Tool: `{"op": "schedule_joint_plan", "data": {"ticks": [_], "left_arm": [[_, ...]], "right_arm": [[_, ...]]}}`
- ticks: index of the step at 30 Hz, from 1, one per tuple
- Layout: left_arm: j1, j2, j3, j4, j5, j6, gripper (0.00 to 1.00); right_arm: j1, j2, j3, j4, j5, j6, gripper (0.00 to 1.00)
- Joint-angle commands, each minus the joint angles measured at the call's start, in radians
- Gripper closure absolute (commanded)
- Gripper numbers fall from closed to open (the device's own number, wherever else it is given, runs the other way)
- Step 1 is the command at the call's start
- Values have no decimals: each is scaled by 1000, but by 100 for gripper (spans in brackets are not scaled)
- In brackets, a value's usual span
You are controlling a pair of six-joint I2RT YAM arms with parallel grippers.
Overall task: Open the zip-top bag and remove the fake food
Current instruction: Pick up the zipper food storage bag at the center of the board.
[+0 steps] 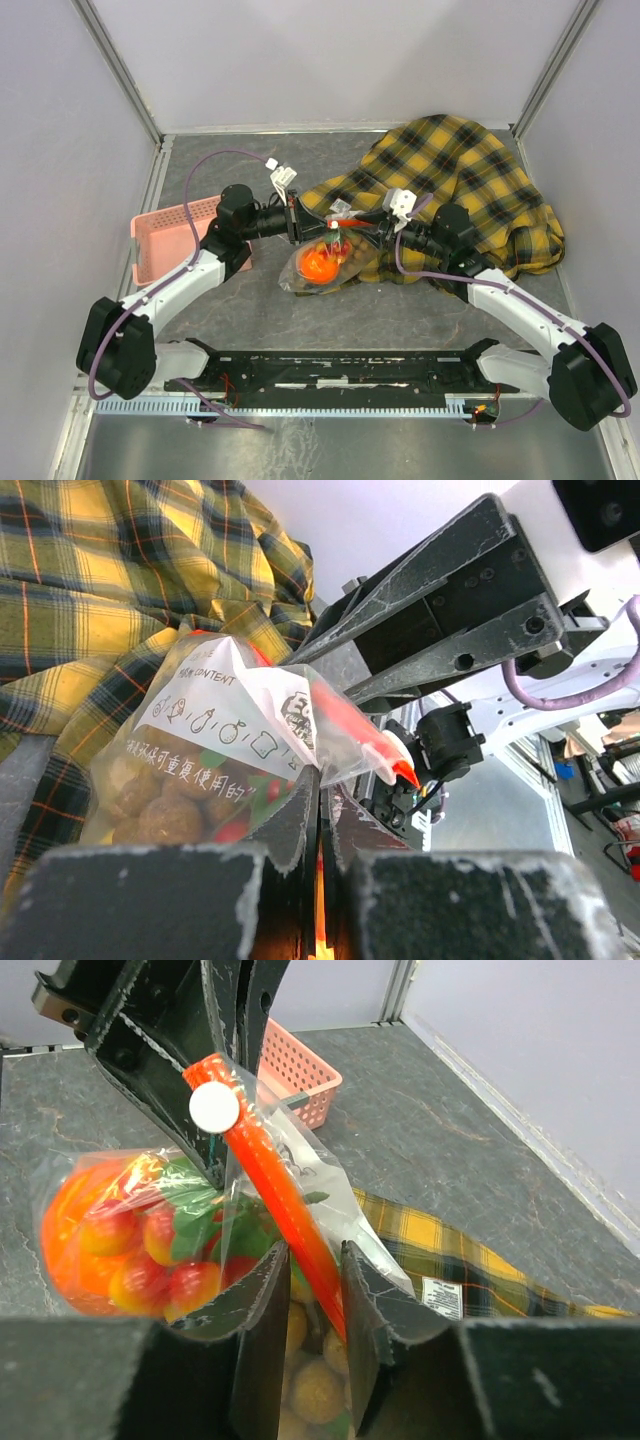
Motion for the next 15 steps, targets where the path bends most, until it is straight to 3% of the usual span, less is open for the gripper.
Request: {"op": "schedule_joint_plan", "data": {"ticks": [1, 7, 12, 15], "left_arm": [[2, -73, 28, 86, 20, -97, 97], [1, -106, -7, 33, -29, -105, 96], [0, -141, -47, 17, -62, -116, 95], [0, -174, -57, -20, -99, -101, 81]], "right_arm": [[10, -25, 36, 25, 53, -4, 70], [10, -54, 39, 30, 60, 47, 90], [10, -57, 59, -4, 55, 98, 98], [10, -54, 85, -30, 47, 133, 98]]}}
